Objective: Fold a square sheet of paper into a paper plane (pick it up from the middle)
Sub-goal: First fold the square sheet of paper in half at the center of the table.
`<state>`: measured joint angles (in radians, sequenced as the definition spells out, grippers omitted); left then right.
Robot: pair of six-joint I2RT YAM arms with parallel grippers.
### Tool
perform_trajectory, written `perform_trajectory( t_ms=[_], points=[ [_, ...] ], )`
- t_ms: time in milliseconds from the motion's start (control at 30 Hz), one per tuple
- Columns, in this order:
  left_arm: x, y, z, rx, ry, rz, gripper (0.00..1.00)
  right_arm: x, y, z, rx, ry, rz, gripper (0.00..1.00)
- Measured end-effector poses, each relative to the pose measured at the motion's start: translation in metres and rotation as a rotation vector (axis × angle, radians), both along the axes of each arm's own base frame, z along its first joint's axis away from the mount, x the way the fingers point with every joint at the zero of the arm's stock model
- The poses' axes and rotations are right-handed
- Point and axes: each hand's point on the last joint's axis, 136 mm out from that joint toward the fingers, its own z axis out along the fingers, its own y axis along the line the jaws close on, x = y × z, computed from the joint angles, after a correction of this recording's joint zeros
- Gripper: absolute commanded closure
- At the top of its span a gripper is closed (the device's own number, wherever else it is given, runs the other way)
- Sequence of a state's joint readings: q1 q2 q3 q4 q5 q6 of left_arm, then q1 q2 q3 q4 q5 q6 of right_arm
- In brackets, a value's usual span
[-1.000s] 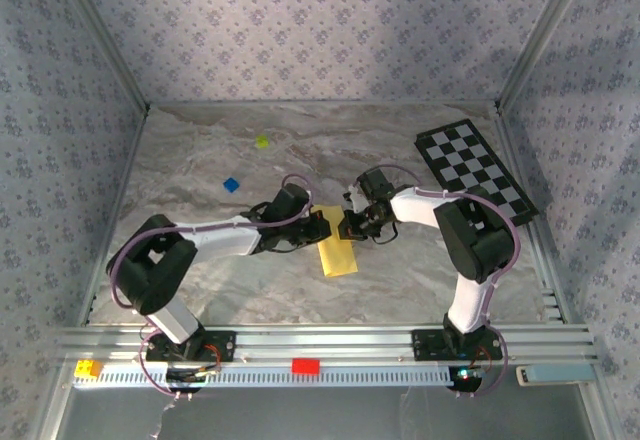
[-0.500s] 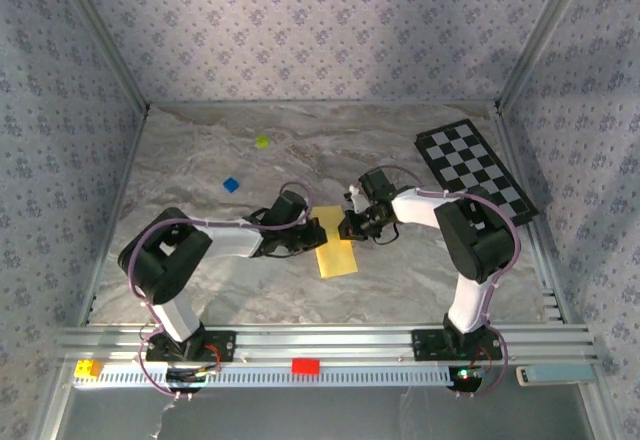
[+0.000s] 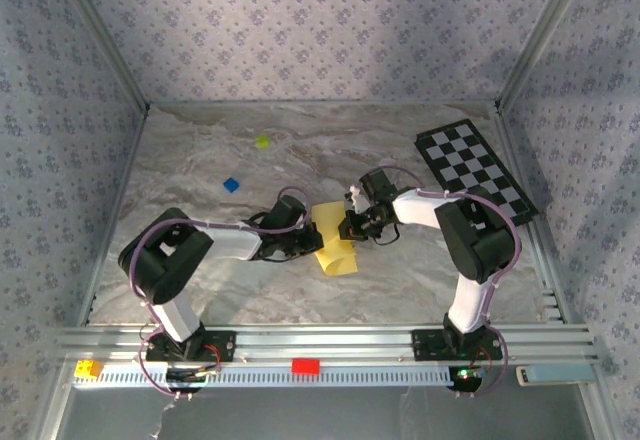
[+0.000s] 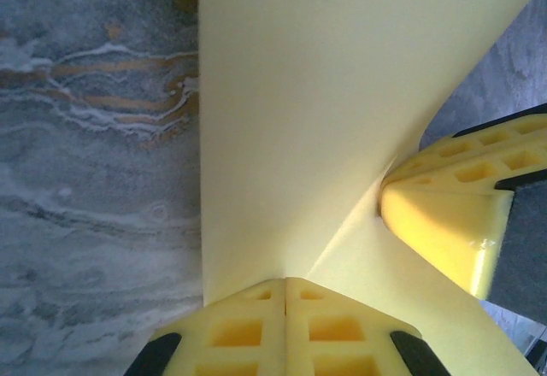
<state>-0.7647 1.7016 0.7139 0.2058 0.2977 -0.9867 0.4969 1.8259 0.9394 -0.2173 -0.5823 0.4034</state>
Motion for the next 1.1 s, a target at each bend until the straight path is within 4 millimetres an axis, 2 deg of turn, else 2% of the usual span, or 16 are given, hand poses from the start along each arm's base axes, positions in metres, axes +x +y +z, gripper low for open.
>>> perform_trajectory(
  t_ms=[233, 333, 433, 600, 967, 1100],
  points=[
    [0.005, -0.011, 0.029, -0.106, -0.012, 0.040, 1.00, 0.000, 0.000, 0.000, 0.000, 0.000, 0.000, 1.00],
    [0.004, -0.017, 0.034, -0.134, -0.012, 0.033, 1.00, 0.000, 0.000, 0.000, 0.000, -0.001, 0.000, 1.00],
    [0.000, -0.018, 0.030, -0.138, -0.002, 0.031, 1.00, 0.000, 0.000, 0.000, -0.001, -0.001, -0.001, 1.00],
    [-0.017, -0.007, -0.002, -0.078, 0.057, 0.032, 1.00, -0.001, 0.000, 0.000, 0.001, -0.004, 0.000, 1.00],
    [-0.021, -0.002, -0.001, -0.084, 0.035, 0.039, 1.00, 0.000, -0.001, 0.000, 0.011, -0.007, -0.010, 1.00],
    [-0.023, 0.000, 0.007, -0.080, 0.030, 0.037, 1.00, 0.000, -0.001, 0.000, 0.012, -0.004, -0.013, 1.00]
  ],
)
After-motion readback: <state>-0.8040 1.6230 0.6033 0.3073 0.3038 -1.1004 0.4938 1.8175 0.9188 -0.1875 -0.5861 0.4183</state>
